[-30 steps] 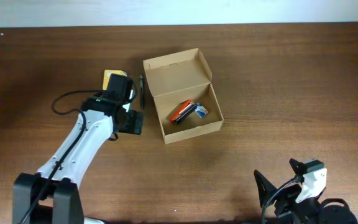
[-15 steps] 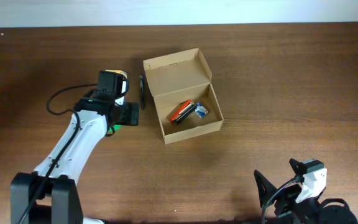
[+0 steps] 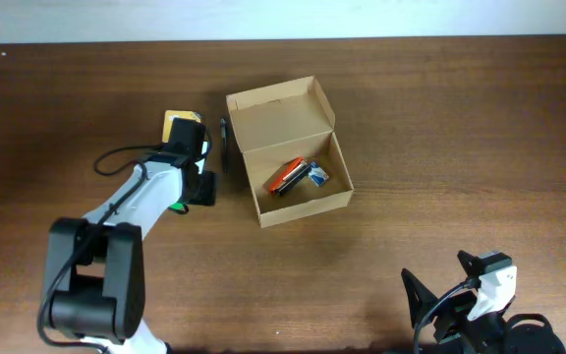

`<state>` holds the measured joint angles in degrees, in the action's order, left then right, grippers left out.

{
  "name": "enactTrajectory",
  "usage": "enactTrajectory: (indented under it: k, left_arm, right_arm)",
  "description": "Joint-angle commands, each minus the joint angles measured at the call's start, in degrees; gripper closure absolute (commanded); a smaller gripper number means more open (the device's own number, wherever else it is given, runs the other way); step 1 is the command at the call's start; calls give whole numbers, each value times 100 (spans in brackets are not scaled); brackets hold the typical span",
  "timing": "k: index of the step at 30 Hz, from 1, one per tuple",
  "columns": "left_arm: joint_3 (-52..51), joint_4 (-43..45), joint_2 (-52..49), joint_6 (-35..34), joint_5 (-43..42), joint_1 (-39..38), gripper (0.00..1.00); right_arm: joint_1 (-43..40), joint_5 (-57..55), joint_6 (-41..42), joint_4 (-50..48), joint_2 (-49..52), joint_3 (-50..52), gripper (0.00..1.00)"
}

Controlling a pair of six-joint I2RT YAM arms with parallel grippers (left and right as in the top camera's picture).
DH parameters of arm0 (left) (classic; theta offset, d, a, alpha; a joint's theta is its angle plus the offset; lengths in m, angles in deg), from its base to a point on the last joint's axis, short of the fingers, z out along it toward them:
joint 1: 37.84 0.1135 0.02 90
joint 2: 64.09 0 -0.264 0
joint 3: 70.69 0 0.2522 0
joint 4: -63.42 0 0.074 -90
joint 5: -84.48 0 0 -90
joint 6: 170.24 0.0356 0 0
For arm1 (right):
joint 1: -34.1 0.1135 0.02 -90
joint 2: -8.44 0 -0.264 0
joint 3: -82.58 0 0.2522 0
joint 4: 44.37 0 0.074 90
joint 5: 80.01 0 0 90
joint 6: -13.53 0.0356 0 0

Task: Pack container
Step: 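Lower the left gripper onto the green tape roll and grasp its rim, then carry the green tape over the box and lower it inside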

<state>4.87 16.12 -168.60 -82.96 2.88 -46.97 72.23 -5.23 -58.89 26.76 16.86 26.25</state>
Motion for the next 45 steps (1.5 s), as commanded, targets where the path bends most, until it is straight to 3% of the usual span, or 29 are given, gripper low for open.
enactTrajectory:
  k: [1, 5, 13, 20, 25, 35, 45]
  left_arm:
    - [-28, 39, -136, 15, 59, 70, 72]
    - [-26, 35, -136, 15, 59, 83, 98]
    - [435, -833, 417, -22, 59, 63, 98]
    - [1834, -1895, 1484, 855, -800, -461, 98]
    - [2870, -2503, 1613, 1158, -1311, -1093, 98]
    - [3051, -2524, 1484, 1303, -1681, -2074, 98]
    - [3051, -2476, 570, 1657, -1613, -2747, 98]
  right_arm:
    - [7, -92, 7, -17, -42, 2, 1]
    - [7, -92, 7, -17, -42, 2, 1]
    - [7, -92, 7, -17, -42, 2, 1]
    - [7, -92, 7, -15, -42, 2, 1]
    - [7, -92, 7, -17, -42, 2, 1]
    - [7, -92, 7, -17, -42, 2, 1]
    - [7, -92, 7, -17, -42, 2, 1]
